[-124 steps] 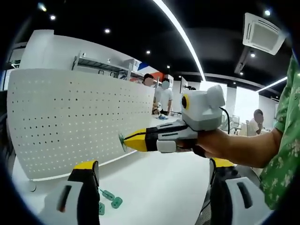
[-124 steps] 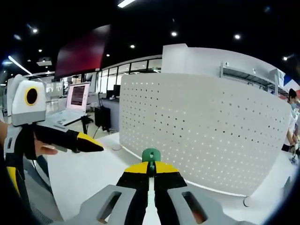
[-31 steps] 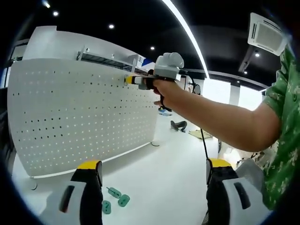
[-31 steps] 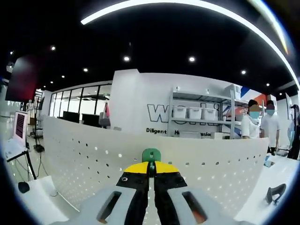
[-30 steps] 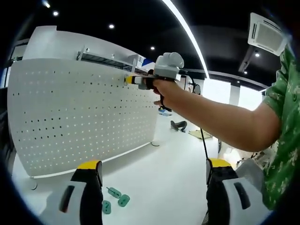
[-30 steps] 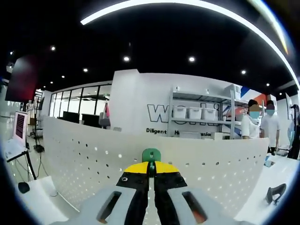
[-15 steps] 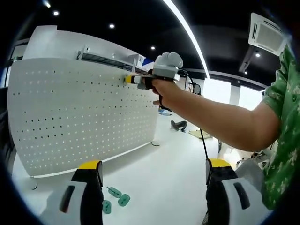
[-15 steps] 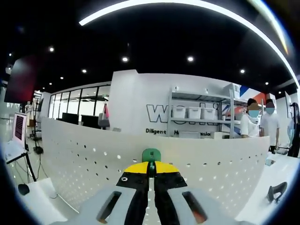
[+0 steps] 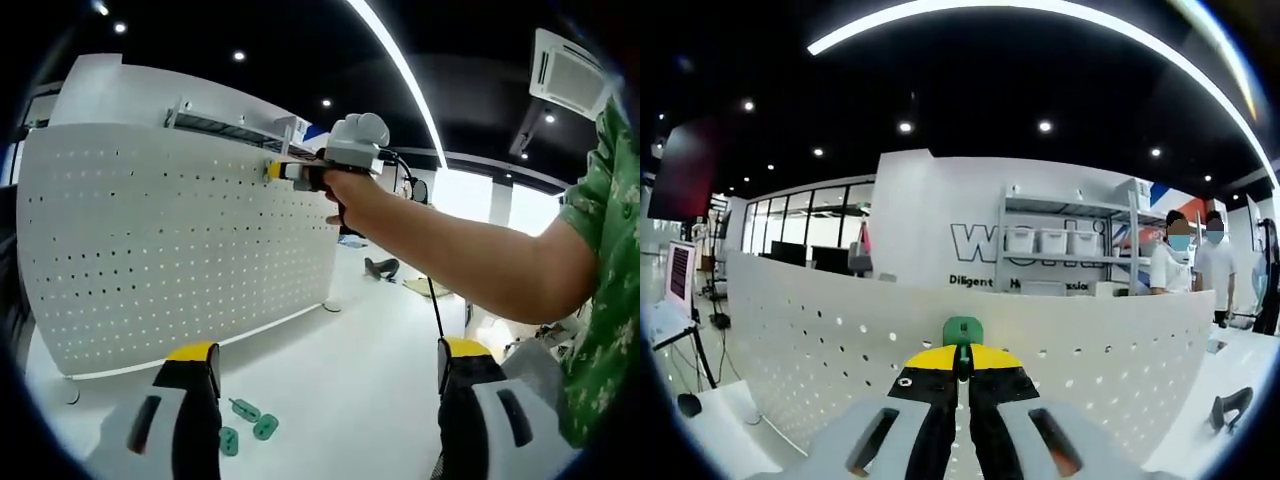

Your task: Insert the hook assembly into the mounting plate slot until the hook locks in place.

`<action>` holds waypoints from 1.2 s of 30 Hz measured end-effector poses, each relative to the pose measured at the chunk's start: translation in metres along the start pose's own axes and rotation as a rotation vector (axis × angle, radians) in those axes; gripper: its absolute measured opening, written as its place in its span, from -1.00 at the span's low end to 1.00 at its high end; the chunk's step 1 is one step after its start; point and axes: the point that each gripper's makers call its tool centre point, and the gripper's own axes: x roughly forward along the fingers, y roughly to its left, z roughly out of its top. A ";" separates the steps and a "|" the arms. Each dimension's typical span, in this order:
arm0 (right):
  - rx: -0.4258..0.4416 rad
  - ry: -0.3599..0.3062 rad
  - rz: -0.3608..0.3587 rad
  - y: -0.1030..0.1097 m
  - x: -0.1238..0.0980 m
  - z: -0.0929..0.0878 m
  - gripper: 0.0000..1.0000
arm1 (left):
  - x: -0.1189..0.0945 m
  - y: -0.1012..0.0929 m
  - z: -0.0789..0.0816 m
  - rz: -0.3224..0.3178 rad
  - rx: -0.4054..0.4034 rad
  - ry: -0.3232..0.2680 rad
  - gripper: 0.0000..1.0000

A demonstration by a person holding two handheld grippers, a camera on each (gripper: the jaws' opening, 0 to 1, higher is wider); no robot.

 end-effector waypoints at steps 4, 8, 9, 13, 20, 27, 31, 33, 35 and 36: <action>0.002 0.003 -0.003 -0.001 0.000 -0.001 -0.97 | 0.000 0.000 0.000 -0.002 -0.001 -0.001 0.84; 0.002 0.006 -0.004 -0.002 0.000 -0.003 -0.97 | 0.001 -0.001 0.000 -0.006 0.000 0.001 0.83; 0.005 0.009 -0.004 -0.002 0.000 -0.003 -0.97 | 0.001 0.000 0.000 -0.006 0.001 0.001 0.83; 0.004 0.010 -0.004 -0.002 0.000 -0.004 -0.97 | 0.001 0.000 0.000 -0.005 -0.001 0.000 0.83; 0.005 0.014 -0.002 0.000 0.000 -0.008 -0.97 | 0.001 0.001 0.000 -0.003 -0.002 0.002 0.83; 0.001 0.018 -0.001 -0.001 0.002 -0.010 -0.97 | 0.001 0.001 0.000 -0.002 -0.001 0.002 0.82; 0.003 0.018 -0.002 -0.002 0.002 -0.011 -0.97 | 0.001 0.001 -0.001 -0.002 0.001 0.004 0.82; 0.002 0.018 -0.002 -0.001 0.002 -0.011 -0.97 | 0.002 0.001 0.000 -0.005 0.000 0.002 0.82; -0.002 0.018 -0.002 -0.001 0.002 -0.011 -0.97 | 0.002 0.001 0.000 -0.005 0.001 0.002 0.82; -0.003 0.019 -0.001 -0.001 0.002 -0.011 -0.97 | 0.002 0.001 0.000 -0.005 0.000 0.002 0.82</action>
